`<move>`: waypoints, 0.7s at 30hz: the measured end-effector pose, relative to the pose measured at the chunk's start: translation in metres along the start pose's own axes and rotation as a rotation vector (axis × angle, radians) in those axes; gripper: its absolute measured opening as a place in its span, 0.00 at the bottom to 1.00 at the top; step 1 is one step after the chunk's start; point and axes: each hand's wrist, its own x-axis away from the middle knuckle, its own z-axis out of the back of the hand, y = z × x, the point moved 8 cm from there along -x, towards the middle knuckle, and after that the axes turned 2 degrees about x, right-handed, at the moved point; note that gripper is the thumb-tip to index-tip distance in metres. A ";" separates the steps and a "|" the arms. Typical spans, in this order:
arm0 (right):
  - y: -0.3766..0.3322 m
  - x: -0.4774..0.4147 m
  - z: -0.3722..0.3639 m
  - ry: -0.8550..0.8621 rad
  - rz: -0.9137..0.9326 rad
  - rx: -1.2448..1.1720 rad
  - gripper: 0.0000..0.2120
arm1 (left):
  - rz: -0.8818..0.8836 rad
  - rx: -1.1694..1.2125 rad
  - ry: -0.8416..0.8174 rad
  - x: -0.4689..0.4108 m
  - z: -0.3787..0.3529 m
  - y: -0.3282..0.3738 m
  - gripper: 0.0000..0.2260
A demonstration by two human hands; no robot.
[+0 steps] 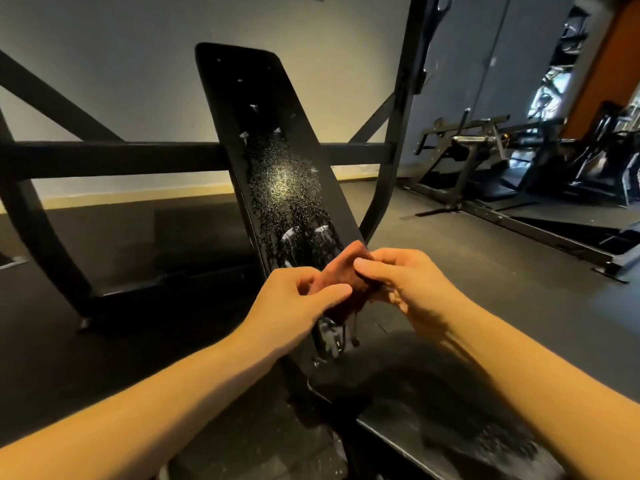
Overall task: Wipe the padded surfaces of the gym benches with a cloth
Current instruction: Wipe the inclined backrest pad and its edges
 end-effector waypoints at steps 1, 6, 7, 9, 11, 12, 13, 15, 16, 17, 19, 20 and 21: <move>0.002 -0.018 -0.007 0.036 0.009 0.039 0.14 | 0.046 -0.006 0.017 -0.013 0.006 -0.013 0.11; 0.022 -0.106 -0.036 0.193 0.003 0.210 0.04 | 0.170 -0.405 -0.185 -0.079 0.027 -0.071 0.17; 0.024 -0.120 -0.036 0.225 0.014 0.257 0.03 | 0.132 -0.586 -0.192 -0.090 0.037 -0.076 0.20; 0.029 -0.142 -0.030 0.257 0.038 0.454 0.02 | 0.027 -0.837 -0.110 -0.112 0.061 -0.078 0.26; 0.038 -0.159 -0.023 0.272 0.030 0.627 0.05 | -0.068 -0.931 -0.044 -0.135 0.078 -0.082 0.32; 0.044 -0.166 -0.021 0.278 0.021 0.671 0.07 | -0.105 -0.934 -0.030 -0.146 0.084 -0.085 0.34; 0.049 -0.174 -0.021 0.290 0.017 0.692 0.09 | -0.145 -0.910 -0.016 -0.157 0.089 -0.087 0.36; 0.057 -0.186 -0.021 0.353 -0.027 0.684 0.14 | -0.243 -0.855 -0.009 -0.172 0.096 -0.085 0.38; 0.060 -0.192 -0.019 0.409 -0.052 0.667 0.15 | -0.295 -0.841 0.000 -0.177 0.099 -0.084 0.39; 0.063 -0.198 -0.016 0.473 -0.076 0.653 0.15 | -0.332 -0.829 0.018 -0.182 0.104 -0.082 0.40; 0.071 -0.208 -0.016 0.571 -0.138 0.635 0.12 | -0.361 -0.821 0.043 -0.191 0.117 -0.082 0.45; 0.076 -0.211 -0.019 0.598 -0.180 0.619 0.11 | -0.351 -0.836 0.042 -0.198 0.124 -0.085 0.48; 0.081 -0.214 -0.023 0.625 -0.214 0.607 0.11 | -0.330 -0.860 0.029 -0.204 0.130 -0.090 0.51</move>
